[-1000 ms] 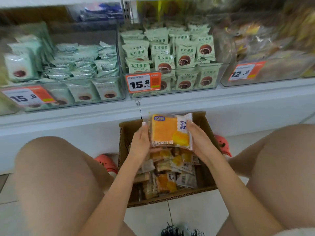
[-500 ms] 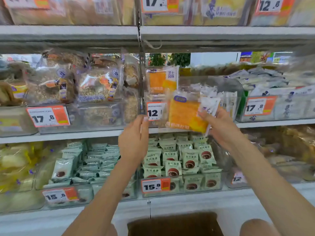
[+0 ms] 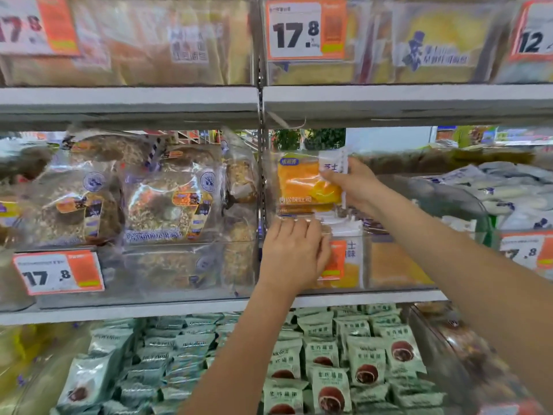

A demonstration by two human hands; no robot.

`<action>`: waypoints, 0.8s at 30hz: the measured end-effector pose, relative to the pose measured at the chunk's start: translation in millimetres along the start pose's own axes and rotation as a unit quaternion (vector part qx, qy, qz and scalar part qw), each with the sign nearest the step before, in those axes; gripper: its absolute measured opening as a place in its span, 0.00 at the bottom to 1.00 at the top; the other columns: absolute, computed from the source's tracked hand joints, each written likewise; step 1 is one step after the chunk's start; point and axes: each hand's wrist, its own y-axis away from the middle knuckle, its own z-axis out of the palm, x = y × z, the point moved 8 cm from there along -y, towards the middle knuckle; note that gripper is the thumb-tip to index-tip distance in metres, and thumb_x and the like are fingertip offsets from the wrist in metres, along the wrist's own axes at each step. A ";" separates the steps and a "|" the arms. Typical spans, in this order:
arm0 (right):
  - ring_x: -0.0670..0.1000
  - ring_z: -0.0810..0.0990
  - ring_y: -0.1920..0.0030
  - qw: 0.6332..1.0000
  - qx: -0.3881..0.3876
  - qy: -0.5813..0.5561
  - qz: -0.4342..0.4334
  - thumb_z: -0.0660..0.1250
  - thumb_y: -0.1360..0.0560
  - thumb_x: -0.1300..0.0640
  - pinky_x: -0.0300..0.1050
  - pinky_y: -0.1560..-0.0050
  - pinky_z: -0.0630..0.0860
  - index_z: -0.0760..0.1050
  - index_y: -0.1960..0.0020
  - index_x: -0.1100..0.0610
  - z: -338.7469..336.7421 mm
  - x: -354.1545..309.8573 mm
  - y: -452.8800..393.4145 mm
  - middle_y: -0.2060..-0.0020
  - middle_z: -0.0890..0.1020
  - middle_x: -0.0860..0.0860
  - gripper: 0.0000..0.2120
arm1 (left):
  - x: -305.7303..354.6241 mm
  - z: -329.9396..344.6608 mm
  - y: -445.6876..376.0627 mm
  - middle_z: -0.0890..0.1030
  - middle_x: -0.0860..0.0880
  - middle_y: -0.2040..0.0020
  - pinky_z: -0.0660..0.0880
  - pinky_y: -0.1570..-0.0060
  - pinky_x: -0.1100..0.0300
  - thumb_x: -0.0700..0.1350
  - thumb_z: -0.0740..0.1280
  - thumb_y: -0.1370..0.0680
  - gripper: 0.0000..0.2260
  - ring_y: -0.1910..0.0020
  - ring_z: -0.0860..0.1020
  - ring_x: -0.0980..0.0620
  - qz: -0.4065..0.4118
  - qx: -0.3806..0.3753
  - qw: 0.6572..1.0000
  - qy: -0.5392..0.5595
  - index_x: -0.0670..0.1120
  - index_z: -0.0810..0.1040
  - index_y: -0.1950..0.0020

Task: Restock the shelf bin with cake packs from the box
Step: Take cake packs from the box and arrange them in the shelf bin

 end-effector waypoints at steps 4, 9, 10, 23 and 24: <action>0.54 0.75 0.42 0.974 0.044 0.206 -0.081 0.72 0.28 0.50 0.44 0.47 0.71 0.64 0.33 0.60 7.4 0.7 -7.2 0.40 0.75 0.55 0.30 | -0.2 -1.3 0.7 0.76 0.47 0.68 0.68 0.59 0.54 0.50 0.51 0.19 0.20 0.67 0.75 0.46 0.003 0.035 0.999 -0.012 0.44 0.77 0.61; 0.61 0.74 0.40 0.958 0.057 0.269 -0.083 0.70 0.27 0.47 0.49 0.48 0.72 0.61 0.33 0.62 5.1 2.7 -13.4 0.38 0.74 0.60 0.32 | 0.4 0.6 2.9 0.76 0.47 0.68 0.67 0.59 0.54 0.49 0.51 0.20 0.19 0.68 0.74 0.46 0.003 0.036 0.999 -0.013 0.44 0.76 0.61; 0.60 0.74 0.40 0.957 0.063 0.270 -0.090 0.70 0.27 0.47 0.48 0.49 0.72 0.61 0.33 0.62 5.8 1.3 -13.3 0.39 0.75 0.60 0.30 | 0.4 1.5 3.1 0.76 0.47 0.68 0.67 0.60 0.54 0.49 0.51 0.20 0.19 0.68 0.74 0.46 0.003 0.032 0.999 -0.010 0.44 0.76 0.61; 0.60 0.72 0.36 0.969 0.037 0.245 -0.014 0.70 0.29 0.44 0.57 0.36 0.70 0.50 0.30 0.59 9.5 10.6 -7.1 0.34 0.70 0.59 0.40 | -0.5 4.0 3.0 0.76 0.47 0.68 0.66 0.59 0.55 0.50 0.50 0.19 0.20 0.68 0.74 0.46 0.001 0.016 1.000 -0.003 0.44 0.77 0.61; 0.60 0.72 0.36 0.973 0.039 0.225 -0.006 0.72 0.30 0.45 0.56 0.36 0.70 0.50 0.31 0.58 6.5 11.2 -4.2 0.34 0.70 0.59 0.41 | -0.4 3.5 2.2 0.76 0.47 0.68 0.66 0.59 0.55 0.50 0.50 0.19 0.20 0.68 0.75 0.46 0.001 0.012 1.000 -0.001 0.44 0.77 0.61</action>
